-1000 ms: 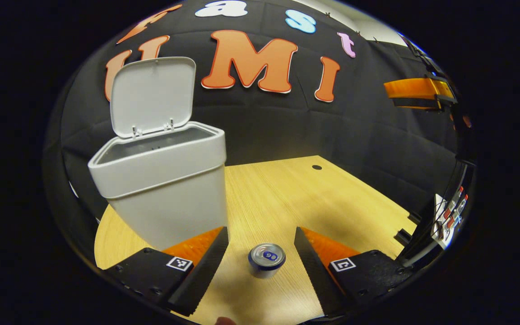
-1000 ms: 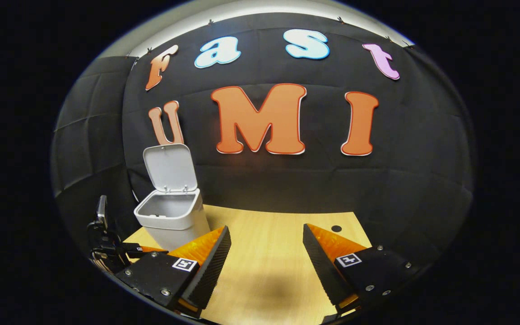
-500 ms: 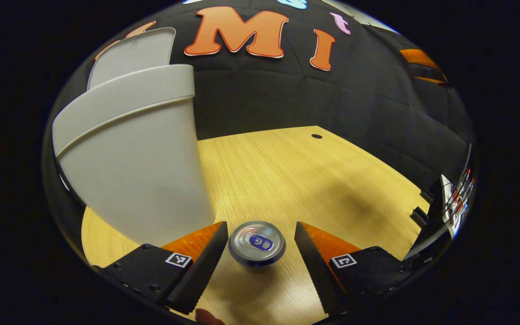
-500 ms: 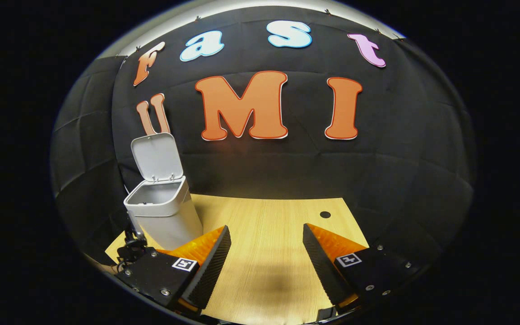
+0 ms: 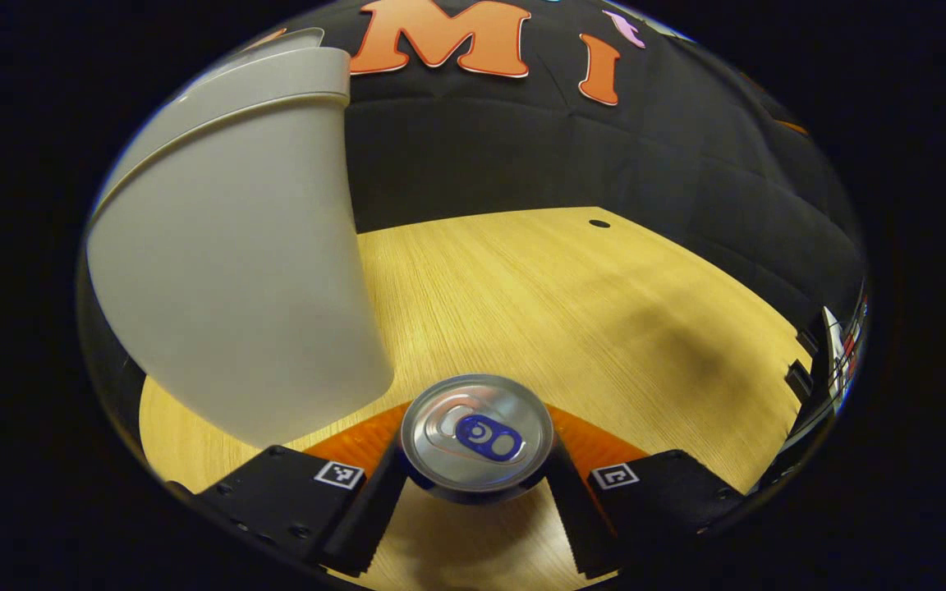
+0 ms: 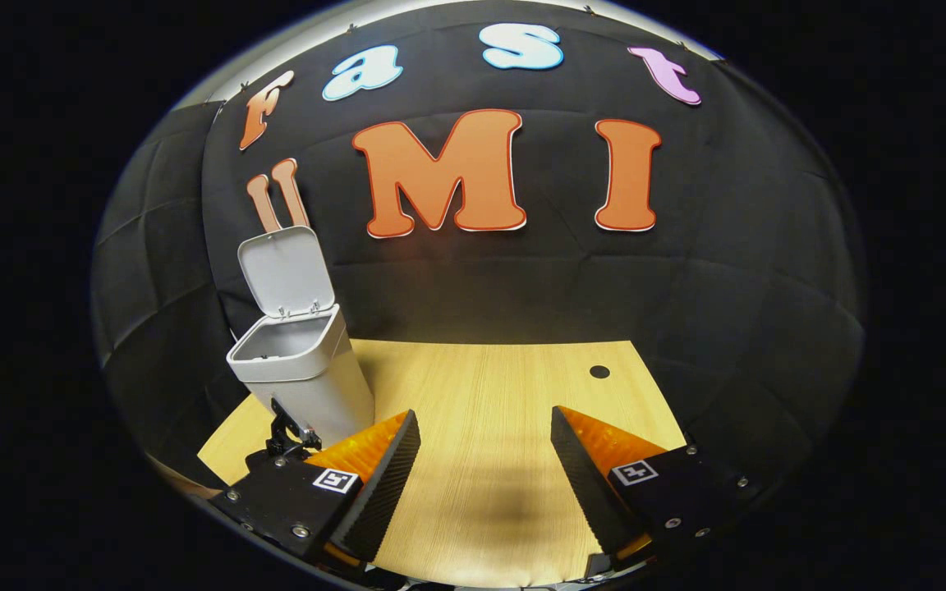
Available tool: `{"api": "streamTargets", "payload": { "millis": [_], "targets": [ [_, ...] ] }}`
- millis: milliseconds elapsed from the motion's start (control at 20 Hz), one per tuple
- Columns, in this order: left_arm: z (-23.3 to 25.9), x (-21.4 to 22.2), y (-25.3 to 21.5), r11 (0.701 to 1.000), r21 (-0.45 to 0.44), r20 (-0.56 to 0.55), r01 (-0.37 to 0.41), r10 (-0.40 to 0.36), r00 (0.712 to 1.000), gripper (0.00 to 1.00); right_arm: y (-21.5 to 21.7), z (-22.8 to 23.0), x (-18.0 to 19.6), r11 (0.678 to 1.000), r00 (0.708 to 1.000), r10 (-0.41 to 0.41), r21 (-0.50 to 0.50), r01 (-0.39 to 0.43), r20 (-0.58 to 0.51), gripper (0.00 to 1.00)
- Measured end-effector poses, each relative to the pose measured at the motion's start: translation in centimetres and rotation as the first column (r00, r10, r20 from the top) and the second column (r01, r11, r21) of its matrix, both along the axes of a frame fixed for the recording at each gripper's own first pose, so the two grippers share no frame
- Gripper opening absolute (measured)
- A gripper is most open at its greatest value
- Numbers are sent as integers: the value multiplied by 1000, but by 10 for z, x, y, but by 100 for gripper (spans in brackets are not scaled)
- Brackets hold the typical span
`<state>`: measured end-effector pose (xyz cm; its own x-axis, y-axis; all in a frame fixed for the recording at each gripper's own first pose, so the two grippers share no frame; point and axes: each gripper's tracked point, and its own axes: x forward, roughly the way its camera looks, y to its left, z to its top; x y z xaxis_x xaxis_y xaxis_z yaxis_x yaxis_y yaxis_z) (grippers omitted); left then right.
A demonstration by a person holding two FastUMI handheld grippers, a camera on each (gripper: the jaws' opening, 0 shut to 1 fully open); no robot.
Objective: Press the lid of the desktop garbage bin to open it, pick up the crumpled paper on the desktop and throw it into the bin, then pick up the pop can on the desktop and drop it into the bin, and finally close the garbage bin lid.
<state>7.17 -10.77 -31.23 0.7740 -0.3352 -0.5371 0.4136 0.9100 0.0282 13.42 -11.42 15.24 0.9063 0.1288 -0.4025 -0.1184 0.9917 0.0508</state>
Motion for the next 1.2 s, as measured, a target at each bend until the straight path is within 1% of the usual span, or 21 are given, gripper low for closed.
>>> {"api": "streamTargets", "payload": {
  "millis": [50, 100, 200, 450, 700, 800, 1000, 1050, 1200],
  "targets": [
    [1, 1, 1, 1000, 2, 7, -2, 2, 1000, 81, 1, -1, -1, 1000, 1000, 1, 3, -1, -1, 96],
    [4, -1, 1, 1000, 1, 6, 3, -3, 1000, 84, 2, -1, -1, 1000, 1000, 2, 5, -2, 0, 96],
    [20, 0, -1, 1000, -5, 15, 7, -7, 1000, 84, 4, -1, -2, 1000, 1000, 6, 10, -6, 2, 96],
    [82, -28, 9, 999, -49, 28, -1, 3, 1000, 84, 8, 4, -3, 999, 1000, 14, 31, -14, 16, 96],
    [149, -65, 36, 995, -96, -1, -19, 19, 1000, 84, 16, 9, 1, 998, 999, 35, 58, -37, 34, 96],
    [174, -75, 56, 995, -87, -17, -42, 41, 999, 84, 20, 11, 4, 997, 998, 42, 69, -45, 40, 96],
    [235, -81, 86, 994, -83, 40, -64, 68, 997, 84, 30, 14, 12, 994, 997, 61, 85, -65, 56, 96],
    [250, -91, 91, 993, -88, 62, -73, 79, 995, 84, 32, 14, 13, 993, 996, 65, 90, -70, 58, 96],
    [297, -86, 105, 989, -111, 126, -94, 108, 986, 84, 39, 15, 18, 991, 995, 73, 111, -80, 66, 96]
  ]
}}
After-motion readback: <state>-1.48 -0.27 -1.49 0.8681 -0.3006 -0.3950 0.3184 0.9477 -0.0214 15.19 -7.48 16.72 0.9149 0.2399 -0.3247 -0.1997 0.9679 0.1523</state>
